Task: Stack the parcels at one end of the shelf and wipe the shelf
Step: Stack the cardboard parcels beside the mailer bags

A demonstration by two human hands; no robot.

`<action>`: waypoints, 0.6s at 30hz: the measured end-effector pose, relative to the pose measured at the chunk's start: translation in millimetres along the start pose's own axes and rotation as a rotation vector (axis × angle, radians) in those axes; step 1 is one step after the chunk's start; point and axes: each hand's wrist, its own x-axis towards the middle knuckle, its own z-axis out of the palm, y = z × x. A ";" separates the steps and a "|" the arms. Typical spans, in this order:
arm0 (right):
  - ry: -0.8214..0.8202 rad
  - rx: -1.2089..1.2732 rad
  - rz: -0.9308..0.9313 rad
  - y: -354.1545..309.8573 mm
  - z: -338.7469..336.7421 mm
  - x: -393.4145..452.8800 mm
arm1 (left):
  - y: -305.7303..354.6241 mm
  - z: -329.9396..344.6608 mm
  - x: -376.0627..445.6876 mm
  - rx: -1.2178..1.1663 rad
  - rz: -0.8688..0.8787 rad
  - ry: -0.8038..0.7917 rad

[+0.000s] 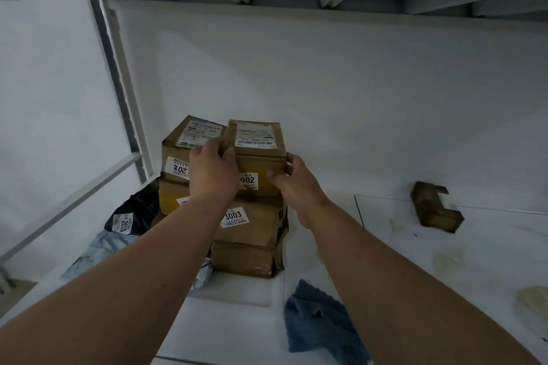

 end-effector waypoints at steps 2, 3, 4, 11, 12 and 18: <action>0.008 -0.004 -0.003 0.6 0.4 0.9 | -0.1 0.2 1.6 -0.016 0.021 0.018; 0.018 -0.004 -0.005 1.5 -1.3 0.9 | 0.1 1.9 2.6 -0.024 0.027 0.027; 0.022 -0.004 -0.010 1.3 -1.6 0.3 | 0.1 1.4 3.7 -0.030 0.033 0.044; 0.066 -0.008 0.009 6.6 -29.2 -2.8 | 15.1 21.7 -7.2 0.178 0.029 0.153; 0.082 -0.004 0.031 8.7 -36.6 -2.9 | 19.6 27.3 -12.3 0.197 0.093 0.171; 0.170 -0.015 0.173 34.7 -91.7 -6.7 | 64.8 86.7 -41.7 0.087 0.387 0.054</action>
